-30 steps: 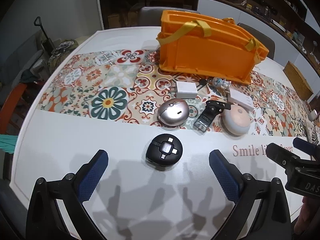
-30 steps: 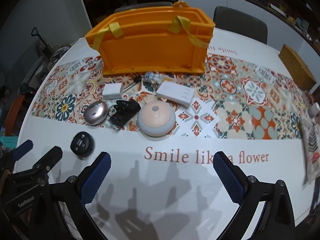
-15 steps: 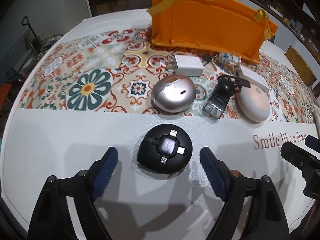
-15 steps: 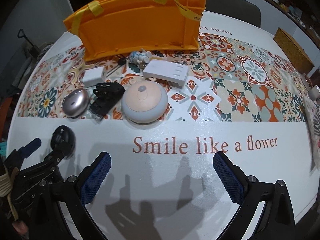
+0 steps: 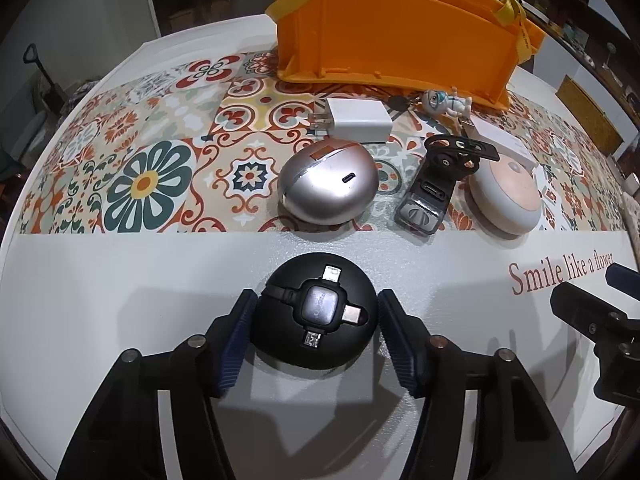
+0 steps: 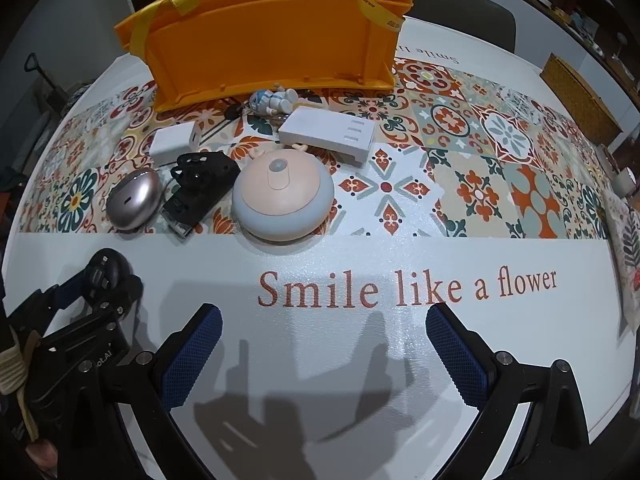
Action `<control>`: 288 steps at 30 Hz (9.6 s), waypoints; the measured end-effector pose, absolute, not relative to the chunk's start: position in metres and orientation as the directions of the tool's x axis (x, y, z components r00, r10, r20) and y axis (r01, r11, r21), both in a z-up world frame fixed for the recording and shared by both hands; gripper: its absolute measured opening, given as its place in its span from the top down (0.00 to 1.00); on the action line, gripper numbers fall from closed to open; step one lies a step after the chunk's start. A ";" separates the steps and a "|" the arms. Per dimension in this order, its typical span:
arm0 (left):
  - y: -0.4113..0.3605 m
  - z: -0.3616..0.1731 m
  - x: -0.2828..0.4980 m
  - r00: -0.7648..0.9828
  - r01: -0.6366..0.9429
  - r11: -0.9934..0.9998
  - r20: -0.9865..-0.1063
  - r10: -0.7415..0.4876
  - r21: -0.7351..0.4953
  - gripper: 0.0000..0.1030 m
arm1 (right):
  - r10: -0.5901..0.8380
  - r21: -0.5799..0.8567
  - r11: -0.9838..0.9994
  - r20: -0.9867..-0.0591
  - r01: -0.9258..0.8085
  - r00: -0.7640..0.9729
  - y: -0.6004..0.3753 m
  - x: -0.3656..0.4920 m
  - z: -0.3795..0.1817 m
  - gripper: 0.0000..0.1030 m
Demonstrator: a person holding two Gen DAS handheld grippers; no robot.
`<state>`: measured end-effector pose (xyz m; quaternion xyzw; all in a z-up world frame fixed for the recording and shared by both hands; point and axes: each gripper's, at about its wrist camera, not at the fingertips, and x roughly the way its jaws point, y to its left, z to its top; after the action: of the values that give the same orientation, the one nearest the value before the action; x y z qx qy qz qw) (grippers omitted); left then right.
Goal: Organize rigid objects
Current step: 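Lower the left tool onto the black round puck and close it, then lift the black puck with the left tool while the right tool grasps the peach round lamp, then carry the puck with the left tool while the right tool carries the lamp over the orange crate, then open the left tool to drop the puck while the right tool releases the lamp into the crate, then withdraw both open tools from the crate back over the table, then lower the right tool onto the black clip device and close it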
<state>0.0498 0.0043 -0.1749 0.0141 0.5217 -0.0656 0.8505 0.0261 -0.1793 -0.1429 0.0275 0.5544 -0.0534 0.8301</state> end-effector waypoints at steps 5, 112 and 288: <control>0.005 -0.175 0.050 0.453 0.143 0.989 -0.885 -0.107 -0.046 0.43 | -0.053 -0.005 0.992 -0.926 0.128 0.373 -0.177 0.026 -0.146 0.00; -0.013 -0.002 0.093 0.664 0.176 0.975 -0.715 -0.218 -0.133 0.44 | 0.066 0.085 0.996 -0.789 0.001 0.611 -0.193 0.089 -0.010 0.28; 0.057 -0.098 0.080 0.296 -0.356 0.934 -0.953 0.072 -0.040 0.04 | 0.255 0.133 0.937 -0.893 -0.324 0.371 -0.134 0.118 -0.077 0.19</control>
<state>0.0802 0.0574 -0.0982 -0.1229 0.5779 0.1346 0.7955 0.1178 -0.1341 -0.0773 -0.0322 0.5329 0.1749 0.8273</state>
